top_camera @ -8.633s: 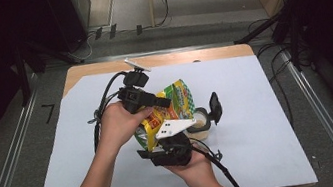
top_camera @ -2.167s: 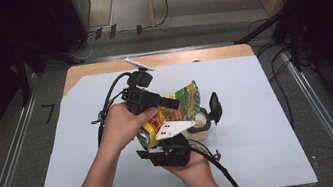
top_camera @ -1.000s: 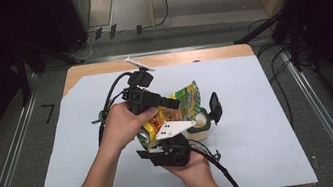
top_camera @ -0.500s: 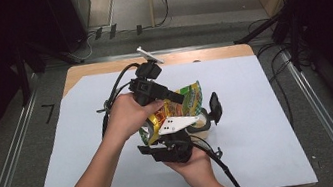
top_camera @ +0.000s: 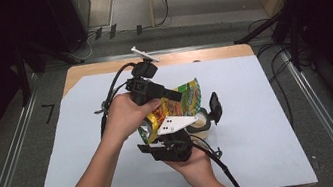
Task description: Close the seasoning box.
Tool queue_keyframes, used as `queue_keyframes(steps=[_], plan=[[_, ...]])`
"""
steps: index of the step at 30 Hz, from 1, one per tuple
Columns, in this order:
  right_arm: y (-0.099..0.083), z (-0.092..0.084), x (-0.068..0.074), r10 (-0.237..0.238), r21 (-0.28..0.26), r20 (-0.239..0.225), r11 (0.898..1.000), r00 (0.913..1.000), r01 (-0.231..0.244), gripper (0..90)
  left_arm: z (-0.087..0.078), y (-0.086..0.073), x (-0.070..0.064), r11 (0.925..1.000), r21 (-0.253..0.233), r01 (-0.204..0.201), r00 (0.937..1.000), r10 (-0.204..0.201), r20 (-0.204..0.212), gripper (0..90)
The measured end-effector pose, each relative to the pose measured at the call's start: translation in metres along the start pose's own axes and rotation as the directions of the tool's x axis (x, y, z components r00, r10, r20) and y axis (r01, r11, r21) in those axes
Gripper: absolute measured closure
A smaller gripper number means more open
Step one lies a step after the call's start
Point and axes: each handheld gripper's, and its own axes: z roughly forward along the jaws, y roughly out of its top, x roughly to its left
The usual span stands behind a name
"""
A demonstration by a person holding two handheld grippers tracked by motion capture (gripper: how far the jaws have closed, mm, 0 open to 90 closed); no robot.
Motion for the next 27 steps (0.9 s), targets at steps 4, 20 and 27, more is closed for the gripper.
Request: queue_keyframes(steps=[4, 20, 27], plan=[[-0.0005, -0.0003, -0.0012, -0.002, 0.005, 0.006, 1.000, 1.0000, 0.002, 68.5, 0.0006, -0.0001, -0.0003, 1.0000, -0.002, -0.004, 1.0000, 0.004, -0.002, 77.9], [-0.0007, -0.0002, -0.0011, -0.009, 0.013, 0.006, 1.000, 0.9999, 0.009, 68.7, 0.0011, -0.0008, 0.0023, 1.0000, -0.003, -0.003, 1.0000, 0.003, 0.003, 78.1], [-0.0010, -0.0002, -0.0014, -0.007, 0.015, 0.004, 1.000, 1.0000, 0.007, 68.7, 0.0019, -0.0007, 0.0028, 1.0000, -0.003, 0.004, 1.0000, -0.004, 0.003, 78.1]])
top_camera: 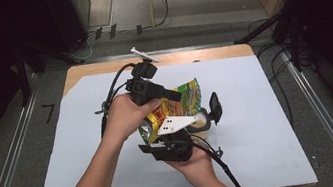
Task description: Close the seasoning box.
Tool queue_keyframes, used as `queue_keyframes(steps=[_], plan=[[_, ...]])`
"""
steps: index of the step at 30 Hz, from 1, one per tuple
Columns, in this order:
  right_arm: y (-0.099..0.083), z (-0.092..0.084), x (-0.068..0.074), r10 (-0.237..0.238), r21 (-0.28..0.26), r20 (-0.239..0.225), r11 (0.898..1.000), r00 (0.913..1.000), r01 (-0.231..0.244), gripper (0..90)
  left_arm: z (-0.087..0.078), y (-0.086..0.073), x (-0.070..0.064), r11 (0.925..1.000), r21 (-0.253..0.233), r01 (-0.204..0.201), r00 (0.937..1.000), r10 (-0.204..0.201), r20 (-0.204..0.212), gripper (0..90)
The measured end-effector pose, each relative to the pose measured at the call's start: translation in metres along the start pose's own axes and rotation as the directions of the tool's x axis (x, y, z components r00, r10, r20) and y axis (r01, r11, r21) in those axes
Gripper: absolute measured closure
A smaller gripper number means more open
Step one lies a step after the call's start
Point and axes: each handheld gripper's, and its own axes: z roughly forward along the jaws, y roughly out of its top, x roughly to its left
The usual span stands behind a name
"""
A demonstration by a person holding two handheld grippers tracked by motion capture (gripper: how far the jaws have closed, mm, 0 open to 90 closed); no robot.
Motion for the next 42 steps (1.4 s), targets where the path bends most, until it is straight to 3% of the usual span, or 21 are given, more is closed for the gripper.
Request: queue_keyframes(steps=[42], plan=[[0.0015, -0.0011, 0.0014, -0.012, 0.001, 0.013, 1.000, 0.9999, 0.012, 70.4, 0.0014, 0.0032, 0.0012, 1.0000, 0.009, 0.001, 1.0000, -0.001, -0.006, 78.4]])
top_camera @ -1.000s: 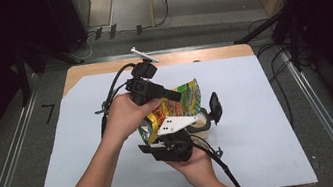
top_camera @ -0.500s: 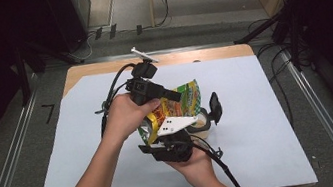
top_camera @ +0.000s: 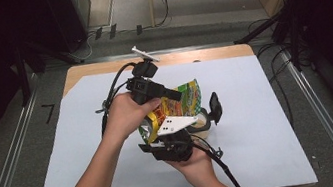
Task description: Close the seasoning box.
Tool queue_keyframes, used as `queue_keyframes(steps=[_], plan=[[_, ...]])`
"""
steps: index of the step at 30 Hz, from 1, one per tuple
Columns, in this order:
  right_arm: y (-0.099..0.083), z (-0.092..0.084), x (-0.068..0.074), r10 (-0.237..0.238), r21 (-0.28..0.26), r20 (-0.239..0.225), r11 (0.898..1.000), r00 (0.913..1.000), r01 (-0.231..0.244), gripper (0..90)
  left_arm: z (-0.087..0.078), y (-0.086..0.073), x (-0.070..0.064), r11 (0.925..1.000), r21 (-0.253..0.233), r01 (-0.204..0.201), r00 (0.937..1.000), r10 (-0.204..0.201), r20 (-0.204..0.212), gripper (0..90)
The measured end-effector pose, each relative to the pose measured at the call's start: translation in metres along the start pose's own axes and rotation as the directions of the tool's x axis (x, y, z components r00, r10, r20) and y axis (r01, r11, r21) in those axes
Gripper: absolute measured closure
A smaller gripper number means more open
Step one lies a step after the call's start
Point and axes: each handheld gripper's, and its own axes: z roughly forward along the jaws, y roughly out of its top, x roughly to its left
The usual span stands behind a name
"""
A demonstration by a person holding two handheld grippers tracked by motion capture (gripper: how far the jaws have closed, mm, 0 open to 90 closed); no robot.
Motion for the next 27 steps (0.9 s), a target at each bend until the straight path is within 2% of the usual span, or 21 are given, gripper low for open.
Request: queue_keyframes(steps=[27], plan=[[0.0027, -0.0022, 0.0011, -0.001, -0.011, -0.001, 1.000, 1.0000, 0.001, 70.9, -0.0005, 0.0033, -0.0022, 0.9999, 0.009, -0.008, 0.9999, 0.009, -0.010, 78.3]])
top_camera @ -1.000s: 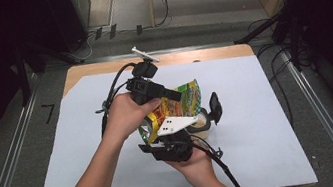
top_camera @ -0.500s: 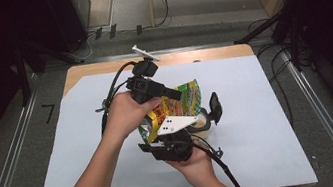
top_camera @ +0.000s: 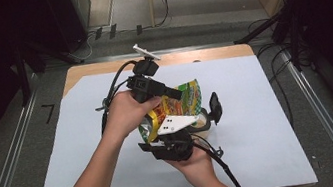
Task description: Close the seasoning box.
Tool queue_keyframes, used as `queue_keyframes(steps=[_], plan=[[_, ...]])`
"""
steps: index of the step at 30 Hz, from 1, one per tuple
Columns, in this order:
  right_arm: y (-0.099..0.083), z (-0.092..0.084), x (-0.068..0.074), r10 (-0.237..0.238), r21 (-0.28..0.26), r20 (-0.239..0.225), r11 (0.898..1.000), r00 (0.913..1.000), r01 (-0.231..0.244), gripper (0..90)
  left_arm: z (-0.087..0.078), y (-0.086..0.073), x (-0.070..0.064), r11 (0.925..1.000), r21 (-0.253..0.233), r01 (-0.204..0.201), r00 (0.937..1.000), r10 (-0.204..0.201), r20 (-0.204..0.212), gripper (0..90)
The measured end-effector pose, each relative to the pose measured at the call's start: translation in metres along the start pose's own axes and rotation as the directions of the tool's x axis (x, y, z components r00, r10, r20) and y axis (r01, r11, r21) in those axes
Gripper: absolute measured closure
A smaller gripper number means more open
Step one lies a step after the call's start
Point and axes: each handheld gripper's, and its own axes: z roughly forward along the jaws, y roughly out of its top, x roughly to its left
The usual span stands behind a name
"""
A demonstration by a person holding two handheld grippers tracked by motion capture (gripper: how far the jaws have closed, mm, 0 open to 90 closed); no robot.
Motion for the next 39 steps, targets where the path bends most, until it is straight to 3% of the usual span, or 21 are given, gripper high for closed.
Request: queue_keyframes(steps=[39], plan=[[-0.0017, 0.0013, -0.0018, -0.021, 0.007, 0.010, 1.000, 0.9997, 0.021, 71.7, -0.0008, -0.0014, -0.0029, 0.9991, -0.006, -0.042, 0.9991, 0.042, -0.012, 78.6]])
